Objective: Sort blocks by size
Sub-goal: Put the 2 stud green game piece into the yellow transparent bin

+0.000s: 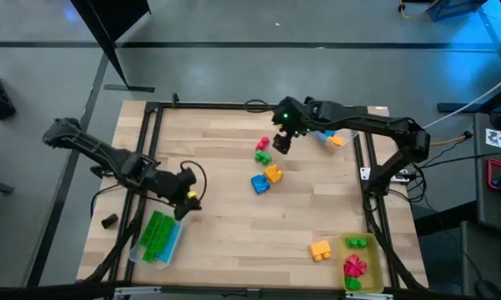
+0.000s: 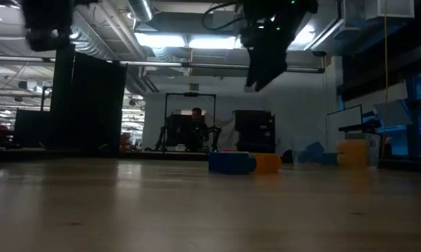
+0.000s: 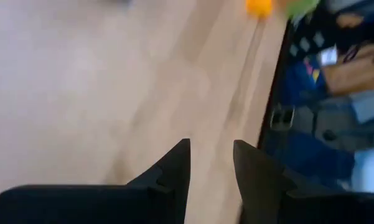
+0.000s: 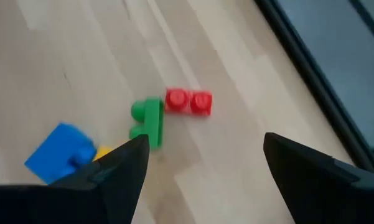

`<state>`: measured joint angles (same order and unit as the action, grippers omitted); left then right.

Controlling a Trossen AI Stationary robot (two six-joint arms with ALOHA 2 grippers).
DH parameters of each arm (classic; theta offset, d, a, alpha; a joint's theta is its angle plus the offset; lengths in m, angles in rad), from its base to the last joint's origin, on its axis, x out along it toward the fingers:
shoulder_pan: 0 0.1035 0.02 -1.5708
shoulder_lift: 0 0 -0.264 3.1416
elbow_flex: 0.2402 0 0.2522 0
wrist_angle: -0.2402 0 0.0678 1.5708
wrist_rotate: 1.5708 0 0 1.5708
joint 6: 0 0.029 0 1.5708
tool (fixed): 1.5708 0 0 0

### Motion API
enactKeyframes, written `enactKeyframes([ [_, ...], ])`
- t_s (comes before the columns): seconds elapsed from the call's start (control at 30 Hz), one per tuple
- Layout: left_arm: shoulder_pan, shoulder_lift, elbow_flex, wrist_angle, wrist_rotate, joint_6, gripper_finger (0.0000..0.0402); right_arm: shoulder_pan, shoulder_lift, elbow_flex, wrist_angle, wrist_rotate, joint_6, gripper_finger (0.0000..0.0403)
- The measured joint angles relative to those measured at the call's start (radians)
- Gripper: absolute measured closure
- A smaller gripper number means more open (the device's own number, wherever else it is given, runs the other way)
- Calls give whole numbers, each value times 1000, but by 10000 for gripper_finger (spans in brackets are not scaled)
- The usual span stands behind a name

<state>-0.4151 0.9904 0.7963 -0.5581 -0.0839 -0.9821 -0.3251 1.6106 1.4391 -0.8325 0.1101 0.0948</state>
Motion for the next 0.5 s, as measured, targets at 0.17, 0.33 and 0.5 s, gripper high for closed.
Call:
enactKeyframes([
  [0.17,45,-74,0,25,-127,182,295,-2,52,0,78,0,-80,86],
  [0.33,73,-181,0,22,-234,329,295,-1,126,0,80,-68,-74,86],
  [0.5,76,-307,0,17,-338,489,295,0,193,-1,81,-103,-25,86],
])
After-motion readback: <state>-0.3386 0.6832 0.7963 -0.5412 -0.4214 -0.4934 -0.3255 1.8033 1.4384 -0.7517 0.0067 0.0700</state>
